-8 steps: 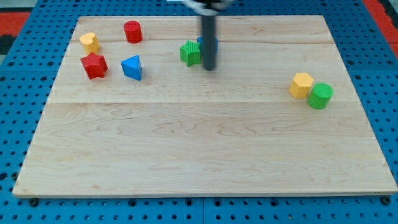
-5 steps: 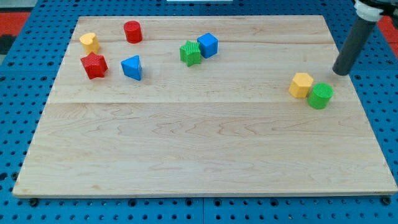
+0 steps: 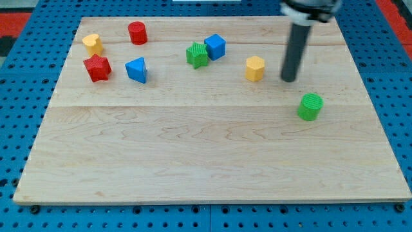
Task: Move the yellow hexagon in between the red circle and blue triangle
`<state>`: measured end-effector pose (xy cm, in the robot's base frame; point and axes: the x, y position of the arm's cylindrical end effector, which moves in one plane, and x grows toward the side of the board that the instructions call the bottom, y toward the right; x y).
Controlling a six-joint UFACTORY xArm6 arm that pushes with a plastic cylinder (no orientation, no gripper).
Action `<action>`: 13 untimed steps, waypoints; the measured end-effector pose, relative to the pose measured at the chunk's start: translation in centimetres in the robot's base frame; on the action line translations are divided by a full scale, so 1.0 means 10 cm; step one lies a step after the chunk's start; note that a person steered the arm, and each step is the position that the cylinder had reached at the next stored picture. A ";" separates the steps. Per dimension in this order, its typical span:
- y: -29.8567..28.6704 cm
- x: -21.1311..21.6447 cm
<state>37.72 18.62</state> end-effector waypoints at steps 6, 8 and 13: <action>-2.20 0.01; -2.66 -0.10; -2.53 -0.36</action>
